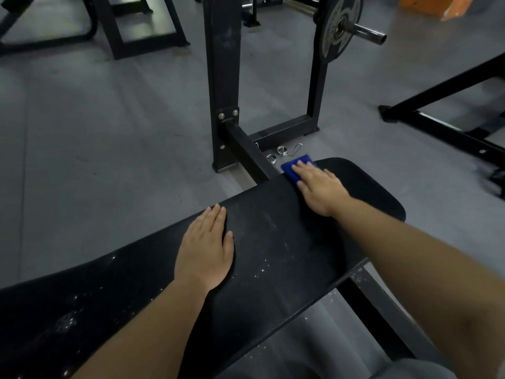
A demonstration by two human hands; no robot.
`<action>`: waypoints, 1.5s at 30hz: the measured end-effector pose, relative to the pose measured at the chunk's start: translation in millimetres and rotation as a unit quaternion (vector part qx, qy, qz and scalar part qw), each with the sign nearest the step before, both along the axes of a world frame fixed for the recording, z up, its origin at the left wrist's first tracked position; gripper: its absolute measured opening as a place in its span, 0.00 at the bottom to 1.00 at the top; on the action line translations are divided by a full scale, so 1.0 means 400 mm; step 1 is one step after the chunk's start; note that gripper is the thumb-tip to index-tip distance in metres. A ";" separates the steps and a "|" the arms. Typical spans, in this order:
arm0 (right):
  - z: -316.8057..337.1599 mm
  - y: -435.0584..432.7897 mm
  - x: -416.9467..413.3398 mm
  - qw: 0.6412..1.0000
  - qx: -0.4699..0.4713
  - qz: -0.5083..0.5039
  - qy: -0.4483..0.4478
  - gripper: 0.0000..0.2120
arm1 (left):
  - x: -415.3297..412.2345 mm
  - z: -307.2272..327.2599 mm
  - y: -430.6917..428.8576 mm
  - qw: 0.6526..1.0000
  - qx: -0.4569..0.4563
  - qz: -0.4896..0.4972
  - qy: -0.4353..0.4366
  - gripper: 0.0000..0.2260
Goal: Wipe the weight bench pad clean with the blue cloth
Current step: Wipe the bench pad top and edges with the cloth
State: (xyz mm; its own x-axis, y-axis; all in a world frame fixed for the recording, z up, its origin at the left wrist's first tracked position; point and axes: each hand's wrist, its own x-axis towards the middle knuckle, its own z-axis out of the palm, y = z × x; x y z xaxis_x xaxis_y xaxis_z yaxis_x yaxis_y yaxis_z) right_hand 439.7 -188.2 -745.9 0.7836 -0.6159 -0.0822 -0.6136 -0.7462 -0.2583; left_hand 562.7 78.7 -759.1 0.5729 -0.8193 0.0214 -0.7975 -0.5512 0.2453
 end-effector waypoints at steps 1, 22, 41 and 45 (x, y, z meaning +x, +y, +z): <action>-0.001 -0.019 0.004 1.000 -0.002 -0.026 0.003 0.24 | 0.002 -0.003 -0.002 1.000 0.000 0.001 -0.004 0.25; 0.040 -0.060 0.187 0.993 0.007 0.021 0.115 0.16 | 0.001 0.004 -0.013 1.000 -0.008 0.013 -0.015 0.25; 0.057 -0.026 0.251 0.967 -0.021 0.009 0.254 0.24 | -0.005 0.005 -0.009 0.999 -0.022 0.028 -0.025 0.25; 0.050 0.056 0.314 0.965 0.006 0.050 0.258 0.21 | -0.006 0.004 -0.006 0.999 -0.023 0.030 -0.021 0.25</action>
